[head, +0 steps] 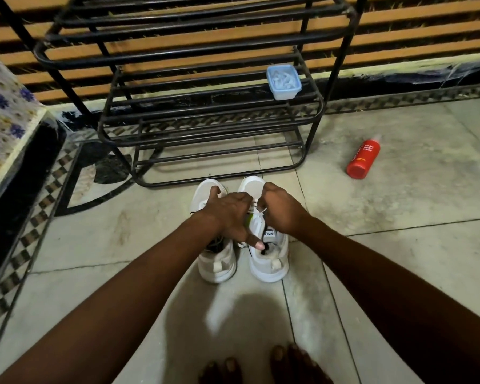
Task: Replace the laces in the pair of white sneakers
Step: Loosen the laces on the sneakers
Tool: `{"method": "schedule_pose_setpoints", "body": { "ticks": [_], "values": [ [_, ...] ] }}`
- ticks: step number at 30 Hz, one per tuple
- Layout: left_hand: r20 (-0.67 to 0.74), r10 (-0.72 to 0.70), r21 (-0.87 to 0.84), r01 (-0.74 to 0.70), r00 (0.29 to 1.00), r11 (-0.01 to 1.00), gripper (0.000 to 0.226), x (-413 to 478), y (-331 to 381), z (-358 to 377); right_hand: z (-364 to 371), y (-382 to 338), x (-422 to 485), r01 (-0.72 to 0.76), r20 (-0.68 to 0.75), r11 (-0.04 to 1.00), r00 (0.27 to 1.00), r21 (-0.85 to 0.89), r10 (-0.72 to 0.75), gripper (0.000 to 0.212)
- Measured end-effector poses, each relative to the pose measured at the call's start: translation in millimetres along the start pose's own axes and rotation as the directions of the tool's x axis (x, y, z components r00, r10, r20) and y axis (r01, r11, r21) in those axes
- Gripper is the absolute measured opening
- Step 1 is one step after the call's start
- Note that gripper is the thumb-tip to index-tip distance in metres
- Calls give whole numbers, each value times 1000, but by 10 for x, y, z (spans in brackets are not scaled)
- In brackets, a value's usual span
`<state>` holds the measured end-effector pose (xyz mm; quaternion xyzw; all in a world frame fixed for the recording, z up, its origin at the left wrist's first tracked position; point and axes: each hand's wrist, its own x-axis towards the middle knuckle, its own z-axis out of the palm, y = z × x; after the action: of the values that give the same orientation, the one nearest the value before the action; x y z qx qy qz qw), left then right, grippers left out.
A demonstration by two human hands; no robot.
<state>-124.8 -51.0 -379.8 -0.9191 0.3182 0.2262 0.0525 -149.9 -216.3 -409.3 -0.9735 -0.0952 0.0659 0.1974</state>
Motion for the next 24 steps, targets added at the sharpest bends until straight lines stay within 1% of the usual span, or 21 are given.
{"method": "schedule_pose_setpoints", "body": {
  "ticks": [4, 6, 8, 9, 10, 11, 12, 13, 14, 15, 17, 18, 19, 20, 22, 24],
  "values": [
    [-17, 13, 14, -13, 1000, 1000, 115, 29, -12, 50, 47, 47, -4, -1, -106, 989, 994, 150, 17, 9],
    [-9, 5, 35, -5, 1000, 999, 115, 49, 11, 47, 77, 46, -32, -37, -197, 940, 974, 338, 109, 3],
    [1, -10, 64, 10, 1000, 998, 115, 67, 41, 34, 79, 62, -31, -123, -237, 814, 922, 568, 305, 10],
    [4, -16, 75, 15, 1000, 997, 116, 67, 45, 28, 74, 71, -17, -164, -212, 722, 891, 672, 400, 11],
    [6, -17, 84, 16, 1000, 996, 116, 64, 49, 27, 71, 84, -11, -195, -153, 620, 873, 760, 462, 9],
    [6, -17, 89, 17, 1000, 996, 116, 60, 46, 28, 67, 94, -6, -215, -78, 528, 875, 822, 478, 7],
    [6, -18, 91, 17, 1000, 996, 117, 53, 45, 34, 62, 101, -3, -232, -17, 487, 891, 842, 455, 7],
    [7, -19, 95, 18, 1000, 995, 117, 44, 45, 41, 55, 115, 1, -238, 9, 515, 913, 824, 408, 8],
    [9, -21, 100, 20, 1000, 995, 118, 36, 41, 46, 40, 121, 10, -228, 5, 605, 938, 763, 347, 9],
    [11, -23, 106, 22, 1000, 994, 119, 31, 47, 50, 19, 123, 17, -199, -5, 715, 962, 670, 272, 11],
    [14, -24, 109, 22, 1000, 994, 118, 33, 65, 53, -33, 121, 23, -69, -12, 918, 997, 391, 80, 13],
    [13, -23, 110, 21, 1000, 994, 116, 37, 73, 54, -40, 124, 33, 13, -2, 972, 1000, 235, -12, 11],
    [11, -19, 112, 18, 1000, 994, 115, 48, 83, 52, -35, 137, 36, 75, 14, 993, 997, 96, -77, 9],
    [11, -18, 114, 17, 1000, 993, 114, 57, 88, 50, -29, 142, 34, 96, 26, 995, 995, 14, -97, 9],
    [10, -22, 110, 20, 1000, 994, 114, 75, 101, 45, -30, 138, 39, 77, 42, 996, 996, -43, -75, 14],
    [13, -22, 112, 21, 1000, 994, 113, 91, 104, 38, -34, 111, 44, 68, 30, 996, 997, -53, -67, 17]
  ]
}}
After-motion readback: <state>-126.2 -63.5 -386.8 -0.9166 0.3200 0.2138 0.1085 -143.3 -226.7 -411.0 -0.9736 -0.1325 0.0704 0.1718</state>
